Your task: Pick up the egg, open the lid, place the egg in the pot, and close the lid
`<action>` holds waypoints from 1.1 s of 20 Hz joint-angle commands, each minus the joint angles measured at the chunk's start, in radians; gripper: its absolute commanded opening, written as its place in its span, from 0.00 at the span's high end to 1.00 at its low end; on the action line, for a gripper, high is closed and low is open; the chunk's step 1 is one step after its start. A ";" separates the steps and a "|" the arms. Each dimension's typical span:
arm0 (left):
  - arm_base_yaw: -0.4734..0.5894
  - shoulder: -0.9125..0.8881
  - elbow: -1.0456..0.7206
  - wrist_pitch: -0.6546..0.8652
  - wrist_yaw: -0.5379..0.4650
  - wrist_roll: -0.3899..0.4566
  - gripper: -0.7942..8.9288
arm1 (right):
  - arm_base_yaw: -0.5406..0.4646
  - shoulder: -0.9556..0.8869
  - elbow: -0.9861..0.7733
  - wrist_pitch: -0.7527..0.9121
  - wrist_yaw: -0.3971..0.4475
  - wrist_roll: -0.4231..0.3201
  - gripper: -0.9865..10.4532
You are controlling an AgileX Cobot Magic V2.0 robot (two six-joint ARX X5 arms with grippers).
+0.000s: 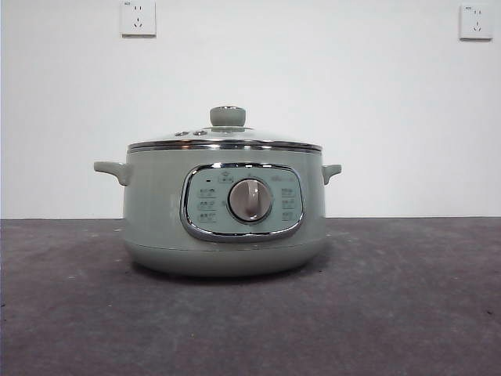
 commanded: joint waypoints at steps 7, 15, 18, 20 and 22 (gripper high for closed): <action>0.003 0.023 -0.010 0.005 0.003 -0.010 0.92 | 0.000 -0.002 -0.010 -0.023 0.028 0.010 0.91; 0.003 0.042 -0.010 0.005 0.003 -0.010 0.92 | -0.043 -0.007 -0.013 0.051 0.138 -0.056 0.91; 0.003 0.045 -0.010 0.005 0.003 -0.010 0.92 | -0.188 -0.066 -0.109 0.251 0.092 -0.146 0.91; 0.003 0.046 -0.010 0.005 0.003 -0.010 0.92 | -0.288 -0.145 -0.267 0.439 0.059 -0.186 0.91; 0.003 0.046 -0.010 0.005 0.003 -0.010 0.92 | -0.371 -0.234 -0.474 0.669 0.041 -0.206 0.91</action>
